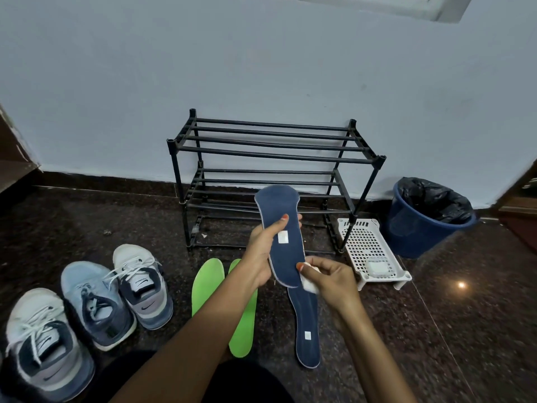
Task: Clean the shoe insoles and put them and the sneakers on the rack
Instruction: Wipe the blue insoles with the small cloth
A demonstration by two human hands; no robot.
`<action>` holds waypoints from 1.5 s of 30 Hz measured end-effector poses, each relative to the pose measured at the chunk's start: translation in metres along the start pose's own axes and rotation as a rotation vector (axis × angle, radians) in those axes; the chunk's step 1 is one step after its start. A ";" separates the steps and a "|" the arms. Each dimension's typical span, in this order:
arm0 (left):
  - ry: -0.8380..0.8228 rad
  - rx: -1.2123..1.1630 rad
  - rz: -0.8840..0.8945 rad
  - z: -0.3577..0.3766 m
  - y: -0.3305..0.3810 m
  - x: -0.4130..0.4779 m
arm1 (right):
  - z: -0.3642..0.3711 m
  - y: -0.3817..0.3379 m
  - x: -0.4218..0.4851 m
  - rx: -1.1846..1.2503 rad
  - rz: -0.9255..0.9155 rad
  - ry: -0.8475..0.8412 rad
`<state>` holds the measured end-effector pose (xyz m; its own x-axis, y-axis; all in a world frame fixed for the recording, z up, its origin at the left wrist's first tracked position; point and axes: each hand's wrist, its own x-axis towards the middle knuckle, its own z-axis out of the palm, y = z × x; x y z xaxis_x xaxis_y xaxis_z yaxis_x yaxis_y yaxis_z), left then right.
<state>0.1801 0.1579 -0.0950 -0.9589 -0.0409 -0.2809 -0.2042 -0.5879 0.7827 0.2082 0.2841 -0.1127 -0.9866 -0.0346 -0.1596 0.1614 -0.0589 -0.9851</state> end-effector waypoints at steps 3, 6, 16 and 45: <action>0.155 0.044 -0.026 -0.006 -0.005 0.025 | -0.006 0.027 0.003 -0.016 0.048 0.016; 0.211 0.087 -0.037 -0.017 -0.016 0.051 | -0.014 0.062 0.005 -0.072 0.095 0.053; 0.268 0.503 -0.207 -0.093 -0.092 0.125 | -0.024 0.179 0.023 -0.243 0.305 0.133; 0.403 1.050 0.020 -0.160 -0.252 0.165 | -0.053 0.284 0.044 -0.502 0.390 0.222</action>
<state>0.1047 0.1703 -0.4279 -0.8688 -0.4131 -0.2732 -0.4368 0.3793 0.8157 0.2089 0.3183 -0.4032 -0.8489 0.2498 -0.4659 0.5286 0.3894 -0.7543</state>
